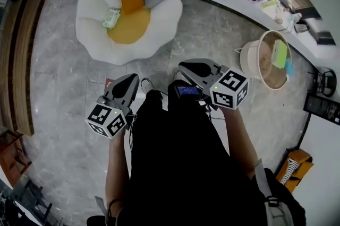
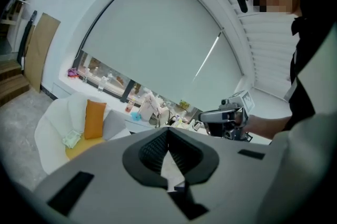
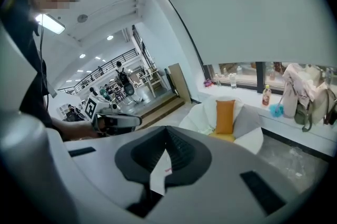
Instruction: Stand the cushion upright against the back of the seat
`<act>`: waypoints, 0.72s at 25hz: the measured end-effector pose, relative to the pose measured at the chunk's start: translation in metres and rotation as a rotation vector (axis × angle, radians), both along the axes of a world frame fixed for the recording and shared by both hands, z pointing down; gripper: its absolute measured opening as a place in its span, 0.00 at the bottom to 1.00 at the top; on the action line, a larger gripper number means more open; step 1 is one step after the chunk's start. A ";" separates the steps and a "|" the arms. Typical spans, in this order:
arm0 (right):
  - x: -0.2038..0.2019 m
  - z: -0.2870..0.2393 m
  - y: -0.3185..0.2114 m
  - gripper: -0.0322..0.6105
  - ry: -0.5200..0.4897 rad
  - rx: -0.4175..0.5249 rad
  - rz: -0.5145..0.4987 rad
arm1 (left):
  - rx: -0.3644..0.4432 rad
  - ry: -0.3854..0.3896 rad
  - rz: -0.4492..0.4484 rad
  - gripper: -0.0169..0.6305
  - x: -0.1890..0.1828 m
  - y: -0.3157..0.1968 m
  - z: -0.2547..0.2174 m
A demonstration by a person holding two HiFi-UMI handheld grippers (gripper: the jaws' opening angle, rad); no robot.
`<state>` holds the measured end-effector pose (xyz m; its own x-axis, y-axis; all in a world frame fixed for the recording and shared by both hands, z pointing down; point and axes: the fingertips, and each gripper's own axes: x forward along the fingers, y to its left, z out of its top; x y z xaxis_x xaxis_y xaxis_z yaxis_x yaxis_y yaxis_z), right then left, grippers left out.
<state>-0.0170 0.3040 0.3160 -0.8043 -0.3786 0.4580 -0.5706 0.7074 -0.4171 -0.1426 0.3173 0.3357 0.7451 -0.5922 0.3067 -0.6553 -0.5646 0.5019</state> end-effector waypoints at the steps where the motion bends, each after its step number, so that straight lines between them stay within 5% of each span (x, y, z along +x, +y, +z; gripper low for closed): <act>1: 0.007 -0.001 0.004 0.07 -0.010 0.005 0.007 | 0.010 -0.001 0.014 0.05 0.009 0.003 -0.003; 18: 0.135 -0.037 0.100 0.07 -0.143 0.120 -0.012 | 0.097 -0.025 0.112 0.05 0.171 0.084 -0.048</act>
<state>0.1179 0.4039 0.2787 -0.8630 -0.4133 0.2905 -0.5023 0.7636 -0.4058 0.0279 0.4011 0.2875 0.8012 -0.5332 0.2717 -0.5970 -0.6803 0.4253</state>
